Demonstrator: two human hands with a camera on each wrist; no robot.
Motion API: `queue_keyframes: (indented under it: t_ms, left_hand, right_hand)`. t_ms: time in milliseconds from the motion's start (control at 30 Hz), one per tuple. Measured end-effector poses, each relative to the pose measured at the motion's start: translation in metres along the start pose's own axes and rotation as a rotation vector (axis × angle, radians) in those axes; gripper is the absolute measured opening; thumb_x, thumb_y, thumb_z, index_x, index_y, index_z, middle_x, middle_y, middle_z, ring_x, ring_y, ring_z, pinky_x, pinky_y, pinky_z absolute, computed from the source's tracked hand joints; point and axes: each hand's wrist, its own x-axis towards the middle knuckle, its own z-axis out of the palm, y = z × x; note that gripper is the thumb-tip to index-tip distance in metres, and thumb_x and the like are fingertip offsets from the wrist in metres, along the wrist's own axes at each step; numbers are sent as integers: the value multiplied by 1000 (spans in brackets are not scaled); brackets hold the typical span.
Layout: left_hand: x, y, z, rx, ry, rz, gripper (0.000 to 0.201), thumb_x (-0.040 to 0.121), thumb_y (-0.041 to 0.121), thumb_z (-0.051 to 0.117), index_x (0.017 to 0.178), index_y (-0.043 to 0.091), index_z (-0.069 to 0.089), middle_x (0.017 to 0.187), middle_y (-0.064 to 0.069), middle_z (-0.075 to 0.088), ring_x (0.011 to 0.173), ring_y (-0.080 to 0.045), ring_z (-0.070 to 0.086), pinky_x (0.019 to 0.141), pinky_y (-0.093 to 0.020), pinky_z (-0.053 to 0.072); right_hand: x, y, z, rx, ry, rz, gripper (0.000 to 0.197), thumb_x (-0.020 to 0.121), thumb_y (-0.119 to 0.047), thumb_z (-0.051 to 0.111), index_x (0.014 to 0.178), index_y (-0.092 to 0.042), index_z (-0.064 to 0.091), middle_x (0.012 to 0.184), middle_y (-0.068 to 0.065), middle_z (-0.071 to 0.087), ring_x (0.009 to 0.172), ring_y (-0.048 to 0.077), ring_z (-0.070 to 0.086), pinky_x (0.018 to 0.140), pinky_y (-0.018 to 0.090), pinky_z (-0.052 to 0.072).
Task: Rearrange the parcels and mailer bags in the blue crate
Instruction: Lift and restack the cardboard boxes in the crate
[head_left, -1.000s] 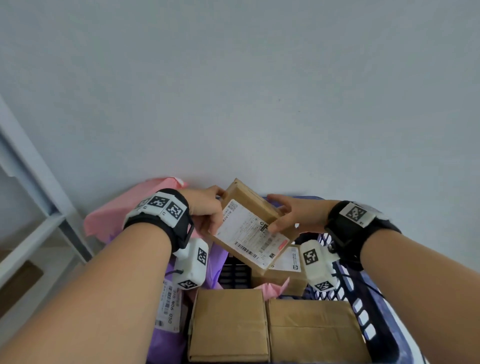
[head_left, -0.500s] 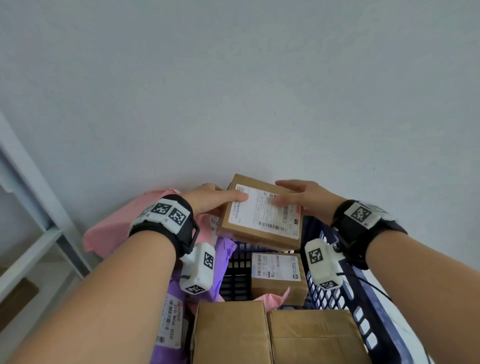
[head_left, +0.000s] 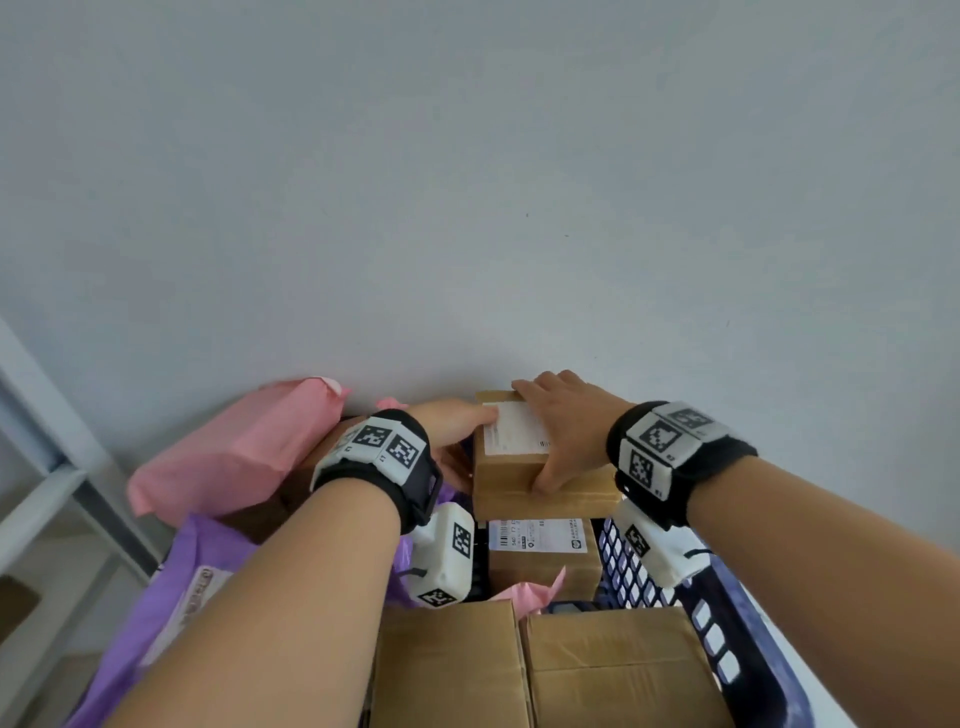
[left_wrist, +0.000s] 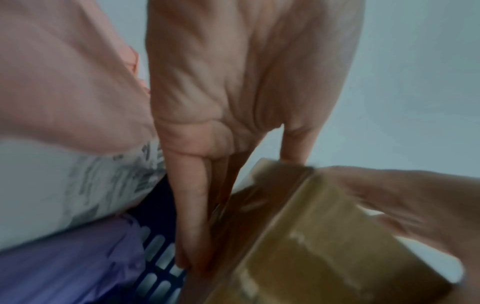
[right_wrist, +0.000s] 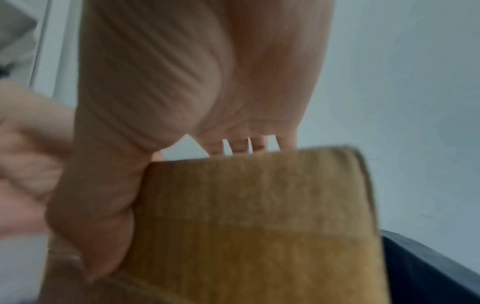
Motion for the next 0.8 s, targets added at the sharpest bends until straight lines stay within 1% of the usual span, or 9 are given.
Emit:
queue_keyframes:
  t_ms: [67, 133, 167, 267, 333, 533, 633, 733, 800]
  left_hand:
    - [13, -5, 6, 21, 44, -28, 20, 99, 21, 49, 102, 4, 59, 109, -20, 64, 106, -39, 64, 96, -47, 52]
    - [24, -11, 11, 49, 65, -67, 19, 98, 12, 48, 82, 7, 56, 116, -21, 63, 116, -39, 61, 99, -48, 51]
    - [31, -14, 13, 51, 46, -102, 17, 97, 8, 46, 86, 4, 57, 117, -21, 64, 116, -40, 62, 98, -50, 51]
    - [40, -22, 16, 67, -3, -186, 31, 96, 1, 41, 122, -8, 56, 127, -29, 60, 116, -41, 61, 101, -51, 48]
    - [47, -25, 17, -2, 4, -242, 34, 98, 1, 41, 129, -11, 50, 131, -29, 57, 120, -40, 58, 104, -47, 47]
    - [56, -25, 19, -12, -12, -256, 37, 101, 4, 37, 134, -11, 41, 134, -29, 54, 121, -38, 58, 106, -44, 45]
    - [55, -27, 16, 97, -40, -236, 40, 101, 8, 39, 133, -16, 43, 134, -28, 54, 122, -36, 57, 107, -41, 45]
    - [52, -28, 11, 127, -69, -259, 42, 100, 10, 42, 134, -15, 45, 134, -27, 55, 124, -34, 56, 109, -40, 43]
    - [45, -26, 10, 126, -76, -255, 43, 100, 10, 43, 136, -13, 43, 136, -25, 54, 122, -33, 56, 105, -38, 46]
  right_hand:
    - [5, 0, 19, -66, -29, -2, 117, 52, -57, 80, 146, -20, 20, 136, 1, 38, 123, 22, 38, 101, 43, 43]
    - [11, -1, 37, -79, -53, 12, 121, 51, -56, 81, 148, -19, 19, 139, 1, 37, 127, 23, 36, 103, 45, 42]
    - [14, 0, 45, -84, -66, 21, 123, 51, -56, 82, 149, -19, 18, 140, 1, 37, 129, 24, 36, 103, 46, 41]
    - [20, 2, 63, -106, -124, 23, 126, 51, -56, 84, 150, -21, 15, 141, 1, 37, 130, 24, 36, 105, 47, 39]
    - [23, 4, 69, -113, -154, 18, 129, 52, -55, 85, 152, -21, 11, 144, 2, 35, 132, 25, 35, 107, 46, 38]
    - [24, 9, 76, -141, -185, 39, 126, 52, -54, 86, 151, -23, 13, 145, 5, 34, 133, 27, 35, 106, 45, 39]
    - [22, 11, 79, -90, -216, 43, 123, 54, -53, 86, 150, -28, 15, 144, 5, 35, 133, 27, 35, 107, 46, 39]
    - [19, 10, 75, -53, -224, 45, 112, 59, -54, 84, 149, -29, 23, 141, 4, 39, 131, 26, 38, 106, 44, 39]
    - [15, 6, 68, -25, -204, 44, 96, 66, -50, 81, 146, -27, 33, 139, 4, 43, 128, 24, 41, 105, 42, 40]
